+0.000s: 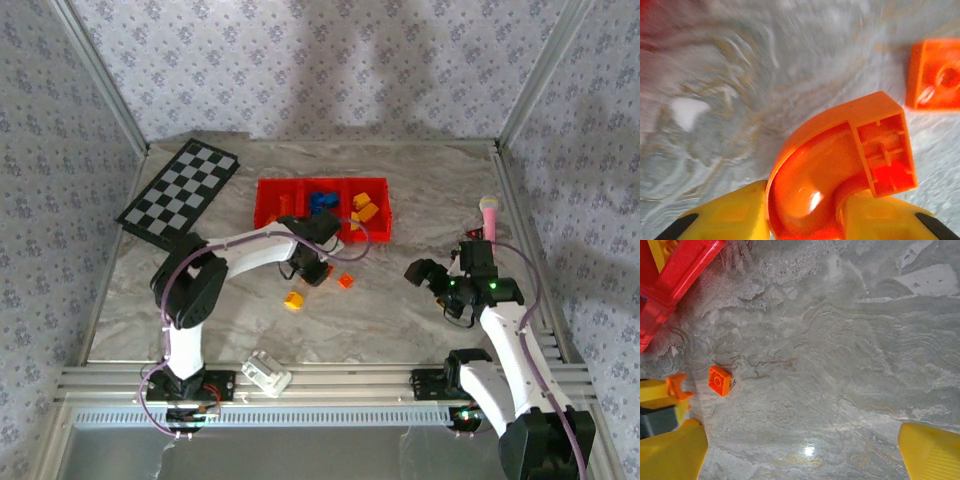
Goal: Sort the legos into containers by color
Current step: Pick up the lego from the center of the table, then place the lego in the container.
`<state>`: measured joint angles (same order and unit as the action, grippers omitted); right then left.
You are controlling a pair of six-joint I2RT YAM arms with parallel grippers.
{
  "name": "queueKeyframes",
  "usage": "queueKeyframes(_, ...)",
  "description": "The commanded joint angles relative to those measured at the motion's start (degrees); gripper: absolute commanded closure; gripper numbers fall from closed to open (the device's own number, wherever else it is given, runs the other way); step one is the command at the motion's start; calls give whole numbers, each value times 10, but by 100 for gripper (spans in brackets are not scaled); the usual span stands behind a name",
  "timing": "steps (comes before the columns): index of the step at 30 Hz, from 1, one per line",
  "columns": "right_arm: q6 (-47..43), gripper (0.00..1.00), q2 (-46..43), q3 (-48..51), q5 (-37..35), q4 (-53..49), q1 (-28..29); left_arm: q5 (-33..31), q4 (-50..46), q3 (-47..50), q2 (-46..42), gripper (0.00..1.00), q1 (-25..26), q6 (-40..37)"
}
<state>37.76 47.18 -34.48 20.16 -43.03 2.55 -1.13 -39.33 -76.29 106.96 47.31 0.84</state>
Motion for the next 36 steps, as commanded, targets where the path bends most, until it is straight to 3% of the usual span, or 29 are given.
queueKeyframes(1, 3, 0, -3, 5, -8, -4, 1, -8, 43, 7, -59, 73, -19, 48)
queueKeyframes(9, 0, 0, -1, 5, -4, 1, -1, -30, 31, -35, -104, 71, -114, 109)
queueKeyframes(14, 0, 0, 6, 6, -1, 9, -1, -65, -5, -98, -75, 71, -169, 130)
queueKeyframes(18, 0, 0, 3, 3, -1, 1, -1, -55, -32, -144, -26, 72, -207, 161)
queueKeyframes(30, -12, 0, -8, -4, 9, -33, -11, -59, -14, -195, 61, 72, -229, 193)
queueKeyframes(36, -13, 0, -6, -4, 8, -38, -14, -67, -18, -205, 80, 65, -237, 206)
